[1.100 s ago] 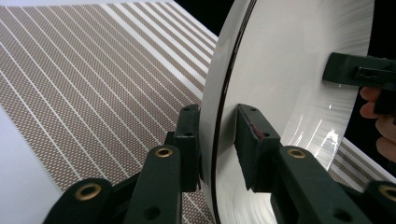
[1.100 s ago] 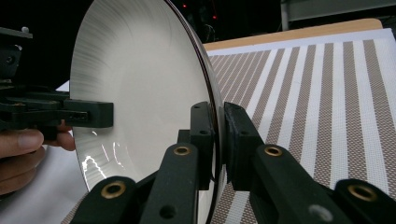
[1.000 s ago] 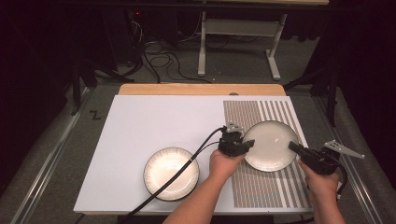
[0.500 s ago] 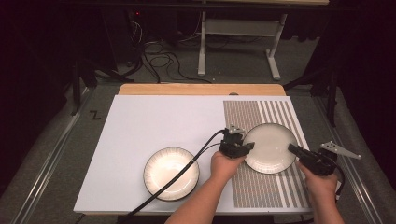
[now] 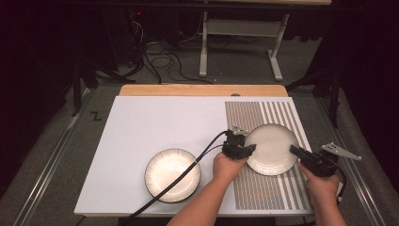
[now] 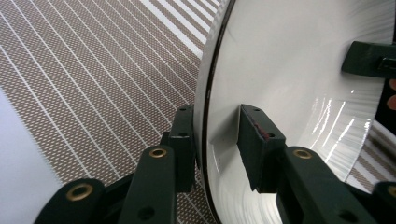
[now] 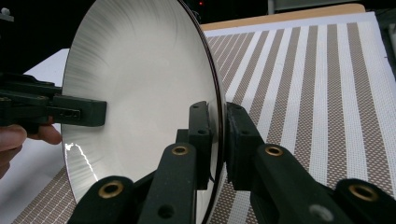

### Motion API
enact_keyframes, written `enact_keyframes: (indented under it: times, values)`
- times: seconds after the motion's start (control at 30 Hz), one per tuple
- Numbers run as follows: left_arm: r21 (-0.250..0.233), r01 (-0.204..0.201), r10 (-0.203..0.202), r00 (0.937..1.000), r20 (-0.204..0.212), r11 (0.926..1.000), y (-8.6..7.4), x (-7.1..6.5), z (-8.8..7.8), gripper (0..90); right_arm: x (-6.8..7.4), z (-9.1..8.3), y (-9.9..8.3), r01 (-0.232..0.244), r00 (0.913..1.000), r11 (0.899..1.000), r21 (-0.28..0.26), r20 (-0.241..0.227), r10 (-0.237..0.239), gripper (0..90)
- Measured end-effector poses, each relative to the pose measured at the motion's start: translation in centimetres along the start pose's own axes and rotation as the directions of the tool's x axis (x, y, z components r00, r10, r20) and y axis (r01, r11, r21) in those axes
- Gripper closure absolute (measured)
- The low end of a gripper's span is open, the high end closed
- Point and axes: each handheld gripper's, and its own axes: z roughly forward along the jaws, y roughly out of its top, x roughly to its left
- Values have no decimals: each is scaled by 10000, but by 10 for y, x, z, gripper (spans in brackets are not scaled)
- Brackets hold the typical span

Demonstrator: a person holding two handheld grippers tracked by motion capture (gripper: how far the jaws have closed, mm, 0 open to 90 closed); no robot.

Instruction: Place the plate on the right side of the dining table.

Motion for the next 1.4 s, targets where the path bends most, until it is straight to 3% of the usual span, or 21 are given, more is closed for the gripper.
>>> enact_keyframes:
  times: [0.1, 0.17, 0.27, 0.47, 0.77, 0.97, 1.2, 1.4]
  values:
    - [72, -324, 325, 9994, -143, 9994, 0, -3, 0, 617, -1, 0, 0, -63, 9999, 10000, 31, -123, 63, 847]
    - [11, -289, 289, 9994, -178, 9996, 1, -4, -1, 527, -1, -1, 0, -30, 9998, 10000, 3, -173, 30, 855]
    - [-244, -591, 578, 9969, -531, 9980, 3, -8, -7, 401, 0, 0, 0, 50, 10000, 10000, 51, -55, -49, 853]
    - [-337, -1138, 1103, 9895, -936, 9929, 7, -15, -22, 280, 0, 0, 0, 94, 10000, 9999, 65, -24, -94, 851]
    - [-996, -1498, 1432, 9872, -698, 9837, 3, -15, -61, 146, 0, 0, 0, 75, 9999, 9999, 99, 89, -75, 848]
    - [-1173, -1620, 1548, 9856, -687, 9798, -3, -9, -91, 62, 2, 0, 1, 96, 9999, 9999, 112, 114, -98, 848]
    - [-1498, -1781, 1624, 9804, -1114, 9725, -18, 6, -137, 15, 1, 1, 1, 60, 9998, 9999, 144, 174, -63, 847]
    - [-1526, -1765, 1531, 9762, -1536, 9724, -32, 26, -167, 2, 1, 2, 0, 29, 9996, 9998, 219, 291, -36, 842]
